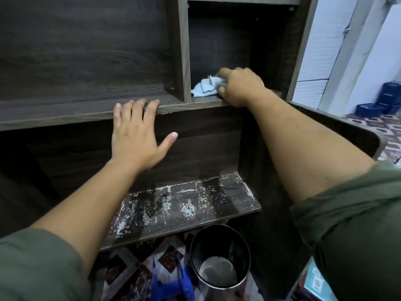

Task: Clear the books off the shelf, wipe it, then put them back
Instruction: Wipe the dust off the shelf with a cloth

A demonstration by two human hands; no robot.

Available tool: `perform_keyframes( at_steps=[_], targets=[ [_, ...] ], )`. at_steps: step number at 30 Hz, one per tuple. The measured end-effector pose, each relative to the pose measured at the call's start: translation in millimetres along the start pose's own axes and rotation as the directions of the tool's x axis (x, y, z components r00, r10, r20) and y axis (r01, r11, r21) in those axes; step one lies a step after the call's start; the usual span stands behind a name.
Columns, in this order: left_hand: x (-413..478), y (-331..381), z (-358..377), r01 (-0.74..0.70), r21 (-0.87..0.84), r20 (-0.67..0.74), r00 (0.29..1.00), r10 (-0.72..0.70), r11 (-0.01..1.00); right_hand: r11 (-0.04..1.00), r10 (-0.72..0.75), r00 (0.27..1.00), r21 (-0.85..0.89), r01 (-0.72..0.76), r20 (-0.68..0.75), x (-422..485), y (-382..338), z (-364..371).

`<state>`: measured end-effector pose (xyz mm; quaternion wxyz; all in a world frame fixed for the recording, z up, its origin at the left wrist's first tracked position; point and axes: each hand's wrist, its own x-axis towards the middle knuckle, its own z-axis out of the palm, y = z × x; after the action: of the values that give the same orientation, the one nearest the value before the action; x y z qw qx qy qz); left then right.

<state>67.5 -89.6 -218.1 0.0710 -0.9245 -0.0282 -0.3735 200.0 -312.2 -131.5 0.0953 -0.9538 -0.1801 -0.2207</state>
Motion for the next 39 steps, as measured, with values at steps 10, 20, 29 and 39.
perform_keyframes(
  at_steps=[10,20,29,39],
  targets=[
    [-135,64,34,-0.092,-0.17,0.165,0.979,0.12,0.981,0.974,0.063,0.981,0.227,-0.02,-0.183,-180,5,84],
    [-269,130,169,-0.234,-0.383,0.609,0.663,0.435,0.893,0.908,0.219,0.969,0.34,-0.246,0.117,-254,30,212],
    [-324,146,240,-0.423,-0.344,0.687,0.495,0.532,0.838,0.915,0.153,0.984,0.364,-0.176,0.091,-237,26,262],
    [-301,134,223,-0.451,-0.457,0.45,0.626,0.637,0.767,0.843,0.264,0.957,0.453,-0.289,0.119,-224,28,244]
  ],
)
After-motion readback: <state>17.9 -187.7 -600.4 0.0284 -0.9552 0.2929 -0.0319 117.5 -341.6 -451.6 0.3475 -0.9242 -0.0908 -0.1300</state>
